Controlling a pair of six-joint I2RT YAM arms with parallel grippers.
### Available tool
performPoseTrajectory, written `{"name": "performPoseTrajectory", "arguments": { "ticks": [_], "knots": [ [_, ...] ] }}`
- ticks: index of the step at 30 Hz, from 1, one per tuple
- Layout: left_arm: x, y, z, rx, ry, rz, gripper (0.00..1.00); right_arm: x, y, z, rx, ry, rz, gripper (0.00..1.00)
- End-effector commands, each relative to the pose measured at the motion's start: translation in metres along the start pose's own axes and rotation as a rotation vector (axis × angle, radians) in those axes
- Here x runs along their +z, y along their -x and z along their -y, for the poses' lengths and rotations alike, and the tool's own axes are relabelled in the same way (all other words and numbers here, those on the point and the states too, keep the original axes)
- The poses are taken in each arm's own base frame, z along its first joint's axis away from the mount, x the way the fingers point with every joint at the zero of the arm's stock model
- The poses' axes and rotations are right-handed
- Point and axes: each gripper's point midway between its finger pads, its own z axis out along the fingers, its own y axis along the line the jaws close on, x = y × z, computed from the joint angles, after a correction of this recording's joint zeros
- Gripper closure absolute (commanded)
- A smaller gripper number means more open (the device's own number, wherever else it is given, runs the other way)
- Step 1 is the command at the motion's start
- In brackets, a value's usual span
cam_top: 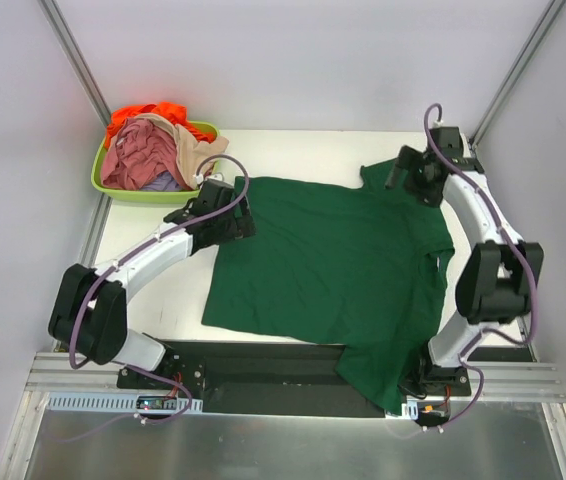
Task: Fold and stack the t-shirts
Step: Flatten out the tshirt
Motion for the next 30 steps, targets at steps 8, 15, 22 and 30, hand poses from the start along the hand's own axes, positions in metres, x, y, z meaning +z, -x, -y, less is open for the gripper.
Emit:
{"name": "performPoseTrajectory", "arguments": {
  "ticks": [8,15,22,30],
  "knots": [
    [0.039,-0.008,0.04,0.093,-0.049,-0.132,0.01,0.004,-0.108,0.115,0.057,-0.319,-0.264,0.04],
    [0.074,-0.01,0.023,0.111,0.048,-0.157,0.01,0.036,-0.108,0.117,0.015,-0.293,-0.358,0.04],
    [0.105,0.01,0.001,0.064,0.091,-0.183,0.01,0.064,-0.089,0.109,0.03,-0.224,-0.383,0.04],
    [0.129,0.036,0.002,0.073,0.108,-0.175,0.01,0.085,-0.05,0.107,-0.02,-0.202,-0.354,0.04]
  ]
}}
